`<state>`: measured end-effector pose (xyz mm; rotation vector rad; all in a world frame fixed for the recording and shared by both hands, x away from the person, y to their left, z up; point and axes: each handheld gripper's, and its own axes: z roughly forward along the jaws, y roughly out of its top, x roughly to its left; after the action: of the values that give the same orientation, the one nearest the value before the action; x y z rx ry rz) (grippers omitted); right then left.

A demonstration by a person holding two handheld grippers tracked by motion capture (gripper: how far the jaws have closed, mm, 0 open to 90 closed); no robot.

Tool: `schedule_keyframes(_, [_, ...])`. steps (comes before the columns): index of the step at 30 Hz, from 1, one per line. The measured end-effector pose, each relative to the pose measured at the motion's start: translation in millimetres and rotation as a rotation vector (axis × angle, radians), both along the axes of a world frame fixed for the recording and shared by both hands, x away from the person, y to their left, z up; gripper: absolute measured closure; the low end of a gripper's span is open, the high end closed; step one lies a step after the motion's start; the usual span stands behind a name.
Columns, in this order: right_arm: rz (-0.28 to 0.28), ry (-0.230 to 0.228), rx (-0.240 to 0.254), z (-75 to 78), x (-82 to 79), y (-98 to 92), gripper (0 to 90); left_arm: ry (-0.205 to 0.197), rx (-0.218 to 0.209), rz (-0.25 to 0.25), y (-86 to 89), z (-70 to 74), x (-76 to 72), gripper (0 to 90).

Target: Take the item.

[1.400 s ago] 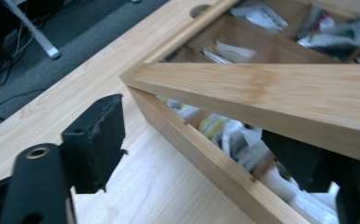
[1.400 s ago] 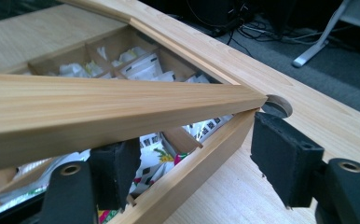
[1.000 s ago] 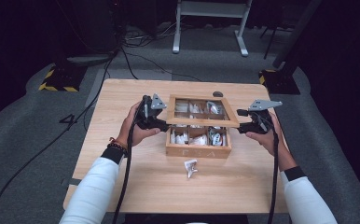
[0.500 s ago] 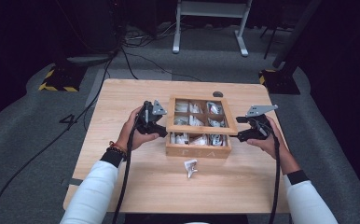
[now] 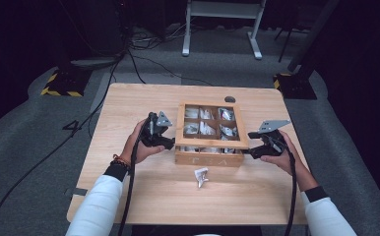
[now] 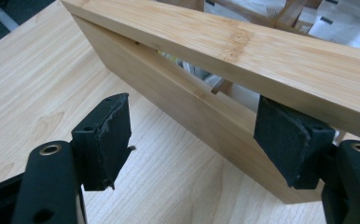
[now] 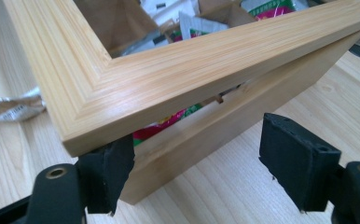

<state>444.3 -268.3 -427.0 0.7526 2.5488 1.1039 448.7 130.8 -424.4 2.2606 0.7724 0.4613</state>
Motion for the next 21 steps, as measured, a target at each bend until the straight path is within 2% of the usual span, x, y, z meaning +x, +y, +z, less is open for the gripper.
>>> schedule_keyframes(2, [0.004, 0.004, 0.012, -0.4, -2.1, -1.2, 29.1, 0.012, -0.022, -0.008, 2.7, -1.5, -1.6, 27.7])
schedule_keyframes(13, [0.013, 0.027, 0.051, -3.9, -9.4, -7.8, 27.2, 0.021, -0.051, -0.020, 6.9, -7.2, -9.1, 27.1])
schedule_keyframes(14, [0.012, 0.018, 0.055, -4.5, -10.2, -8.2, 27.4, 0.021, -0.051, -0.022, 7.3, -7.4, -9.6, 27.0])
schedule_keyframes(16, [0.022, 0.034, 0.068, -5.2, -11.5, -8.4, 26.3, 0.017, -0.021, -0.015, 6.9, -9.2, -10.7, 27.1])
schedule_keyframes(17, [0.033, 0.039, 0.067, -5.6, -12.5, -7.3, 25.4, 0.015, -0.005, -0.011, 7.2, -10.7, -11.2, 27.1])
schedule_keyframes(18, [0.052, 0.032, 0.035, -6.9, -15.6, -2.7, 25.3, 0.022, 0.014, -0.009, 9.6, -13.8, -12.4, 27.1])
schedule_keyframes(20, [0.053, 0.027, -0.001, -8.9, -17.3, 2.5, 25.4, 0.033, -0.006, -0.013, 12.8, -15.7, -13.8, 27.0])
schedule_keyframes(21, [0.050, 0.027, -0.001, -9.9, -17.6, 4.5, 26.3, 0.033, -0.006, -0.013, 12.8, -15.7, -13.8, 26.9])
